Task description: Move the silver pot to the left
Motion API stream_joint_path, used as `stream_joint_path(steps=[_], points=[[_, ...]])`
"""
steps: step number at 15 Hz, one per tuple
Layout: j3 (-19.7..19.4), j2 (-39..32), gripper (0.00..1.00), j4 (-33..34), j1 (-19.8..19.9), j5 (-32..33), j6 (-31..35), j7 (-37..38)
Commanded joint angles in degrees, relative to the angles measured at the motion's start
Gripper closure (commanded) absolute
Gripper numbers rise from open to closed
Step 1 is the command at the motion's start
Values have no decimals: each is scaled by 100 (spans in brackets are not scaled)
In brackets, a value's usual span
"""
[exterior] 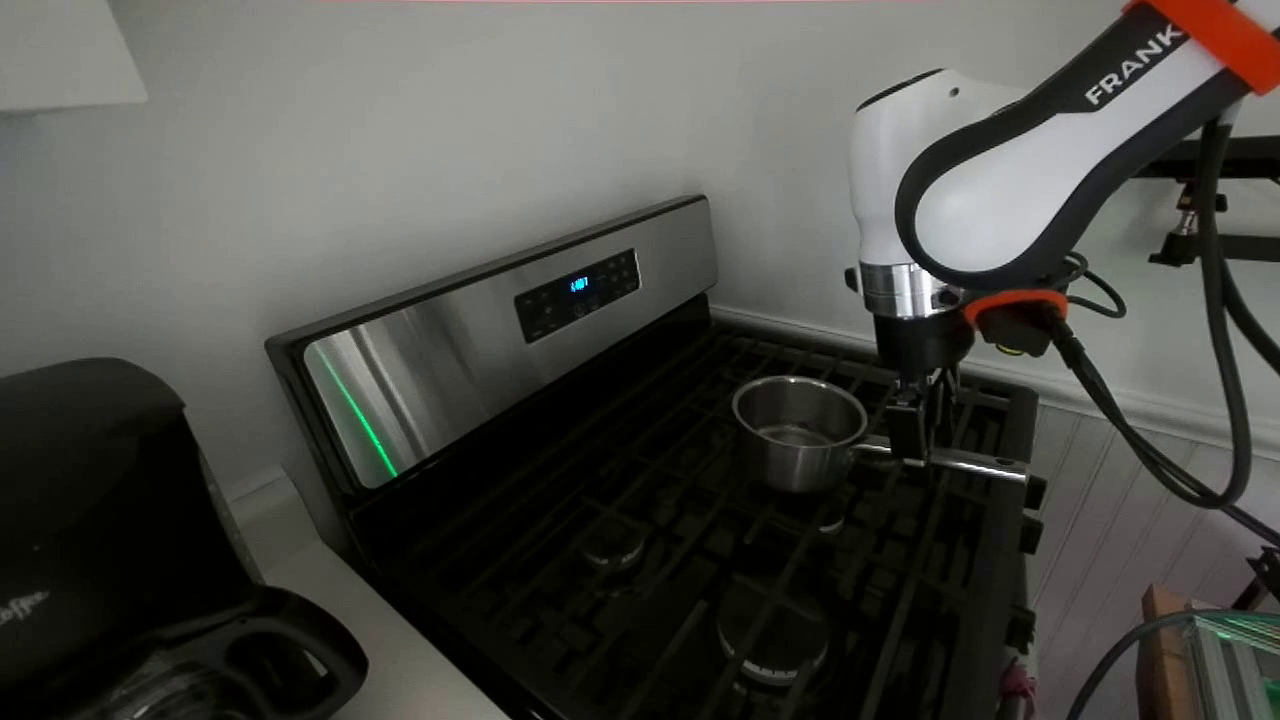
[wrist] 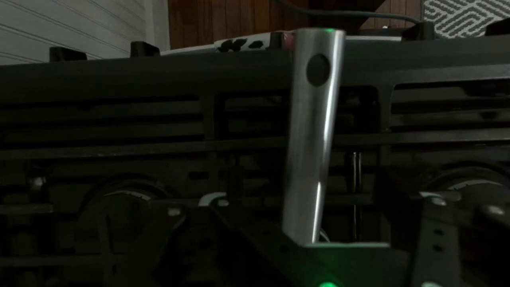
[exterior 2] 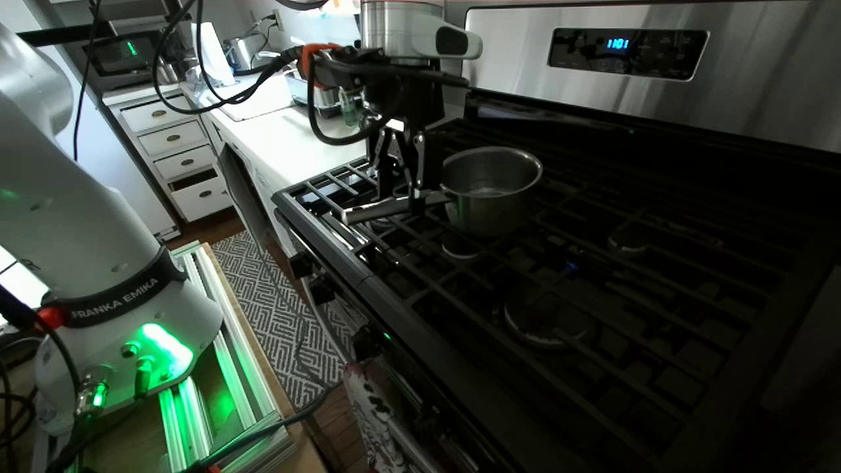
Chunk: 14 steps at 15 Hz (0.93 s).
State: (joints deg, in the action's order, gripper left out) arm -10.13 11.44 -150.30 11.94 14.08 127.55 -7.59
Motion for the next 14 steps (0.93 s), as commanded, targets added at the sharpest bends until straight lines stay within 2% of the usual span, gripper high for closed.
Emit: stream_joint_path(steps=[1,8,14], points=[[-43,601,0,-185,28,85,200,-40],[-158,1819,0,-115,102,-149,559,-40],[-225,2307,0,-109,80,-385,1025,27]])
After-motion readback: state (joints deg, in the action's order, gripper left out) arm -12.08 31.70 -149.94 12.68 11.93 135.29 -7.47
